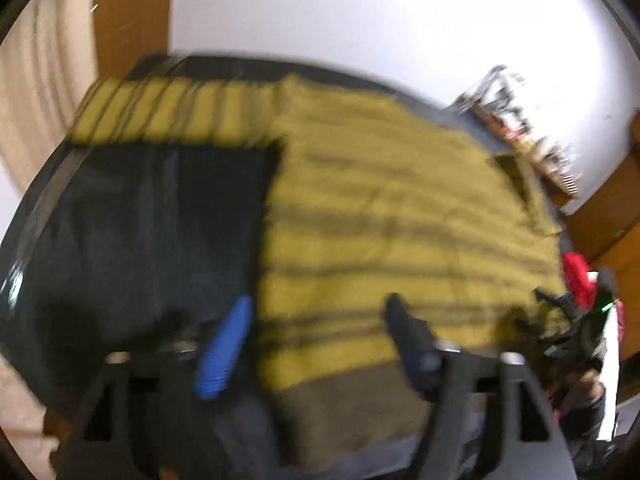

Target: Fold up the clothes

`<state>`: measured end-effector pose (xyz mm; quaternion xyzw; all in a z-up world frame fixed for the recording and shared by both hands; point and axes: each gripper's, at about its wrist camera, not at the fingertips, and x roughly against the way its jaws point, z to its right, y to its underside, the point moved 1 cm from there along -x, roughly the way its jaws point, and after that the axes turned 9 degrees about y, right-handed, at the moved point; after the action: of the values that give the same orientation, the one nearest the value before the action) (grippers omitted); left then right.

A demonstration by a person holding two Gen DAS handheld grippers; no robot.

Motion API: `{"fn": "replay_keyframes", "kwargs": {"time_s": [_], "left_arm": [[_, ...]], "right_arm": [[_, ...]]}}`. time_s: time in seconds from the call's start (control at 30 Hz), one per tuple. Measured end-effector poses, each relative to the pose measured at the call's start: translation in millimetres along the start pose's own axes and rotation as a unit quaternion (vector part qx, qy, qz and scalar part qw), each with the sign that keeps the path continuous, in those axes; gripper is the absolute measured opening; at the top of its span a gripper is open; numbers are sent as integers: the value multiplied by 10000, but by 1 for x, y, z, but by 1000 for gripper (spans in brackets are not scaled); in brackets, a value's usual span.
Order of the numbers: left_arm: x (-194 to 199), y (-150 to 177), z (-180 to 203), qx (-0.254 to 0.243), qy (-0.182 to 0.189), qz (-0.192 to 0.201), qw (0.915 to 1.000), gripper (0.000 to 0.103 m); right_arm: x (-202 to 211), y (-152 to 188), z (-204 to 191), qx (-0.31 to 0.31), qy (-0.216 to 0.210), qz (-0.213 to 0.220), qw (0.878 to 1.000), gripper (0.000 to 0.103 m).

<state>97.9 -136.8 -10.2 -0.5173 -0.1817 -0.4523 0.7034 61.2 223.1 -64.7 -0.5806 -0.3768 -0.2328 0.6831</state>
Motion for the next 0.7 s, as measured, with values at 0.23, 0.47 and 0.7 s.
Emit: {"fn": "replay_keyframes", "kwargs": {"time_s": [0.23, 0.47, 0.7], "left_arm": [[-95, -17, 93, -371, 959, -637, 9927, 81], [-156, -15, 118, -427, 1090, -1078, 9873, 81], [-149, -9, 110, -618, 1027, -1042, 9873, 81]], "right_arm": [[46, 10, 53, -988, 325, 676, 9923, 103], [69, 35, 86, -1370, 873, 728, 9840, 103], [39, 47, 40, -43, 1224, 176, 9923, 103]]}}
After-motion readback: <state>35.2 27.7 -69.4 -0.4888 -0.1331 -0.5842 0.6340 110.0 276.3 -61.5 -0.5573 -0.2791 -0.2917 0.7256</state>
